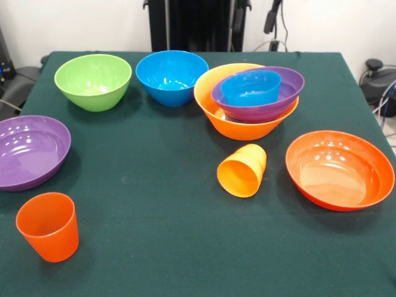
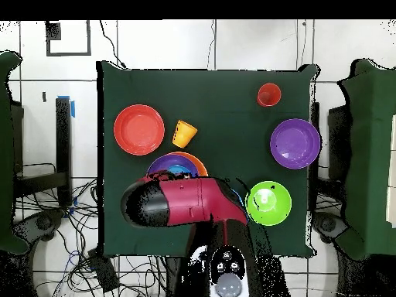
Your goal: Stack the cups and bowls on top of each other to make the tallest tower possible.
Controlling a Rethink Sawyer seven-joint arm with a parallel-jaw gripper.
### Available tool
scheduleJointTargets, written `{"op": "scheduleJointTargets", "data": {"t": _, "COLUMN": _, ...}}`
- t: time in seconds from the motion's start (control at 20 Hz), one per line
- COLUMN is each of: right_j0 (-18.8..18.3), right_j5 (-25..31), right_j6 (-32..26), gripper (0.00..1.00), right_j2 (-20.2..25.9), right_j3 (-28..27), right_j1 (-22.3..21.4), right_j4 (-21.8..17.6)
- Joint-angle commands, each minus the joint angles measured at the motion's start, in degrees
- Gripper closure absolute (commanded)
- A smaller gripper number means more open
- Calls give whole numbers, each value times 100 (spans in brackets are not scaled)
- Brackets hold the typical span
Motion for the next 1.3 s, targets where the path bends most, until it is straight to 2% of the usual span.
{"op": "scheduleJointTargets", "data": {"t": 0.05, "right_j0": -416, "right_j5": 388, "right_j6": -617, "gripper": 0, "right_j2": 716, "right_j3": 497, "right_j1": 9, "right_j4": -136}}
{"op": "scheduleJointTargets", "data": {"t": 0.65, "right_j0": -812, "right_j5": 221, "right_j6": -728, "gripper": 0, "right_j2": 978, "right_j3": 653, "right_j1": 35, "right_j4": -459}}
{"op": "scheduleJointTargets", "data": {"t": 1.1, "right_j0": -1144, "right_j5": 157, "right_j6": -915, "gripper": 0, "right_j2": 1165, "right_j3": 882, "right_j1": -109, "right_j4": -643}}
{"op": "scheduleJointTargets", "data": {"t": 1.3, "right_j0": -1464, "right_j5": 238, "right_j6": -1168, "gripper": 0, "right_j2": 1381, "right_j3": 999, "right_j1": -249, "right_j4": -674}}
